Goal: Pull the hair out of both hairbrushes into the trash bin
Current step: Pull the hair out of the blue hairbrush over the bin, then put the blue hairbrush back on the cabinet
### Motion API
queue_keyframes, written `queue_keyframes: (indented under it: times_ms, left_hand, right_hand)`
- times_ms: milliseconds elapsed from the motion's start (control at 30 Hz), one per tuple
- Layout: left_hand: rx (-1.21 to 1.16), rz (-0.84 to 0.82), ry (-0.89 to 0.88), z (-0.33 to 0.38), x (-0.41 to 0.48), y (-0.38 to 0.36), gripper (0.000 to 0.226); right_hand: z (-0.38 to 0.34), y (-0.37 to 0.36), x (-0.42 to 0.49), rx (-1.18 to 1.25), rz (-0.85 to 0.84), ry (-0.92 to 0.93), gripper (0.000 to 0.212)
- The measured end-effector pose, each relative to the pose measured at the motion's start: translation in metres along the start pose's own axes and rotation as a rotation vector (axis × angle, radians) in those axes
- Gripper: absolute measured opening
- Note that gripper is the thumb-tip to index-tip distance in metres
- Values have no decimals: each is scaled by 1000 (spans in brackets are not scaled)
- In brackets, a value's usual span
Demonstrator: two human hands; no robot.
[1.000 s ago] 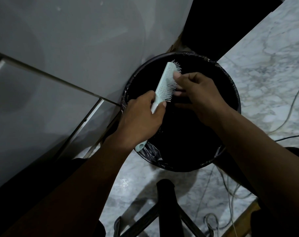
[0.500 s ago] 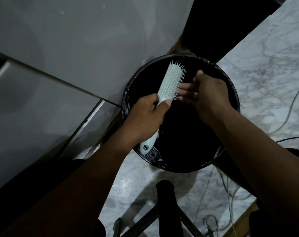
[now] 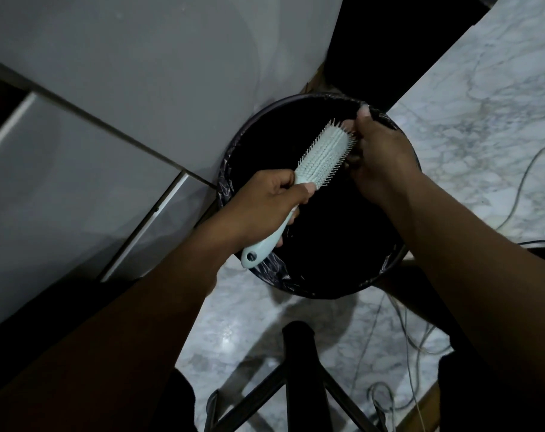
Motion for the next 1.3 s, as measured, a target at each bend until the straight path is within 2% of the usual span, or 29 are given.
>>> queue_keyframes:
  times_ms: [67,133,167,233,267,367,500,633,767,900,1133,1300]
  left_hand:
    - [-8,57,6,-2,-5,4,28]
    - [-26,130,17,-4,-12,9,28]
    - [-29,164,23,-4,-17,11,29]
    - [-23,221,25,0,-28,16,30]
    - [-8,249,26,4,-34,18,31]
    - [56,357,21,28,-55,28,33]
    - [139,509,-46,80,-98,46,30]
    - [202,646,-183,150,-162,57,32]
    - [212,756,-323,220,-239,62,48]
    - [290,875,-406,272,-322,66,40]
    - [325,1129,-483,310,-451,105,40]
    - [347,1314,-405,302,-522,159,35]
  right_hand:
    - [4,10,-1,-68,55,-43,32]
    - [-2,14,-8,-335,78,45,15]
    - [-4,10,-13,-469,46,80,18]
    - [-4,-7,-26,-682,-80,83,41]
    - [-6,-15,-33,-794,-129,87,43]
    - [-36,-38,-61,-1081,-215,186,28]
    - [-99,-63,-112,-1271,-307,344,29]
    - [-172,-82,-175,-1343,-314,486,18]
    - [-241,-99,-267,-1393,-315,683,35]
    - [-292,-110,-352,-1374,-258,869,32]
    - [-334,-155,-473,-1392,-250,1067,27]
    - [-340,-209,-533,-1389,-335,1128,32]
Point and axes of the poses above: each hand's wrist, its own x-axis towards the middle knuckle, its own y-axis out of the back of the hand, z = x × y, the point moved 9 cm from there along x, towards the middle knuckle, and after that the axes turned 3 degrees about -z, right-handed, at the moved point
